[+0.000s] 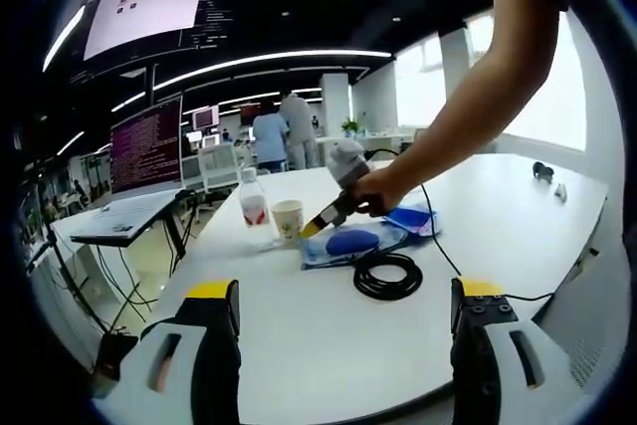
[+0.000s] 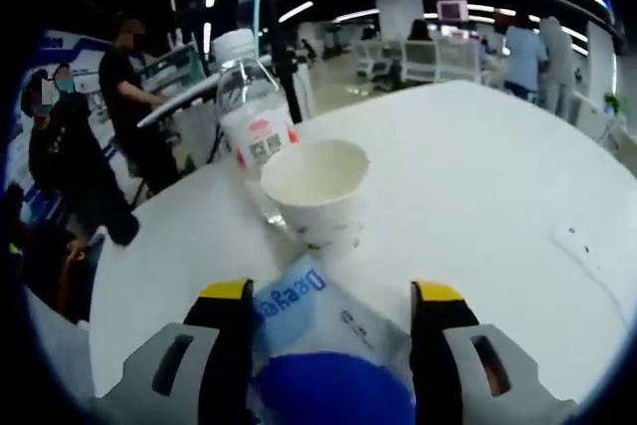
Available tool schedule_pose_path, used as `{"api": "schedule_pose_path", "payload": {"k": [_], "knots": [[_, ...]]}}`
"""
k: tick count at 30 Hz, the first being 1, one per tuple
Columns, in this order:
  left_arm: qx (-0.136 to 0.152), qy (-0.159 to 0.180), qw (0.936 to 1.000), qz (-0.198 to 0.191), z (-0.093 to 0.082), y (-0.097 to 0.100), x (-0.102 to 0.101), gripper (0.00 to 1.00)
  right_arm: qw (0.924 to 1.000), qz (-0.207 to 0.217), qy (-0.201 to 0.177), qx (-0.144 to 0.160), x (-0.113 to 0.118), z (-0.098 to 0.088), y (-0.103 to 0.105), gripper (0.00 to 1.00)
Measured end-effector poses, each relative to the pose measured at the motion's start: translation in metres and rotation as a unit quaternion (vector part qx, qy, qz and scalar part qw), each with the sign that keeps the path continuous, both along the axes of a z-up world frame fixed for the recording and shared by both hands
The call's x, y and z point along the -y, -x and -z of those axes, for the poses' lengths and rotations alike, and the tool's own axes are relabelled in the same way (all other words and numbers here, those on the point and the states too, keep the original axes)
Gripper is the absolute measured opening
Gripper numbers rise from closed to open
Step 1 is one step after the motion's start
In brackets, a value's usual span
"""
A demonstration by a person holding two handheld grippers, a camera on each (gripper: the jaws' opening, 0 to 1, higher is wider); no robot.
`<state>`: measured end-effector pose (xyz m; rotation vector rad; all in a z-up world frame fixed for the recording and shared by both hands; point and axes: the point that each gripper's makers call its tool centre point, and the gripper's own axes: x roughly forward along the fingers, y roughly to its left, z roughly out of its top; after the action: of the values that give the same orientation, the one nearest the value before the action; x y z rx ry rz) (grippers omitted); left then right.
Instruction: Arrange the tabletop items into an orderly group along one side of the table until the central work area is clear of visible clutter.
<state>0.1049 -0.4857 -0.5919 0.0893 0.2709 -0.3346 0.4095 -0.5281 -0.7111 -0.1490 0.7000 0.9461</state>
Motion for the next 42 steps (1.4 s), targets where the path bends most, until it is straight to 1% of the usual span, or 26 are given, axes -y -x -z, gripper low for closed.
{"api": "schedule_pose_path", "payload": {"k": [2,4,7,12,14,15,18,24,33,36,38,42], "knots": [[0.0,0.0,1.0,-0.001,0.0,0.0,0.0,0.87,0.9999,-0.009,0.009,0.007,0.004,-0.001,0.003,0.66],[0.002,0.003,1.0,-0.002,-0.001,0.0,-0.001,0.87,0.9999,-0.011,0.009,0.01,0.007,-0.004,0.009,0.67],[0.003,0.002,1.0,0.0,-0.001,0.0,0.0,0.87,0.9999,-0.003,0.004,0.009,0.018,-0.008,0.02,0.68],[0.006,0.002,1.0,0.003,-0.002,0.001,0.0,0.87,0.9998,0.013,0.0,0.014,0.036,-0.012,0.024,0.68],[0.008,0.003,1.0,0.004,-0.002,0.001,0.0,0.87,0.9998,0.015,-0.003,0.015,0.037,-0.014,0.03,0.68],[0.009,0.003,0.9999,0.004,-0.003,0.001,0.001,0.87,0.9997,0.015,-0.003,0.016,0.038,-0.013,0.029,0.69],[0.01,0.004,0.9999,0.007,-0.003,0.002,0.001,0.87,0.9997,0.009,-0.011,0.019,0.044,-0.018,0.033,0.71],[0.014,0.004,0.9999,0.006,-0.004,0.001,0.001,0.87,0.9997,-0.009,-0.008,0.021,0.048,-0.018,0.051,0.76],[0.015,0.0,0.9998,0.012,-0.004,0.002,0.003,0.87,0.9996,-0.001,-0.02,0.017,0.064,-0.021,0.078,0.8],[0.017,0.006,0.9998,0.013,-0.005,0.003,0.003,0.88,0.9996,0.003,-0.023,0.016,0.069,-0.022,0.087,0.81],[0.013,0.013,0.9997,0.019,-0.006,0.003,0.005,0.89,0.9995,0.008,-0.025,0.016,0.075,-0.022,0.092,0.82],[0.007,0.01,0.9996,0.025,-0.004,0.003,0.008,0.9,0.999,0.023,-0.036,0.014,0.083,-0.024,0.1,0.83]]}}
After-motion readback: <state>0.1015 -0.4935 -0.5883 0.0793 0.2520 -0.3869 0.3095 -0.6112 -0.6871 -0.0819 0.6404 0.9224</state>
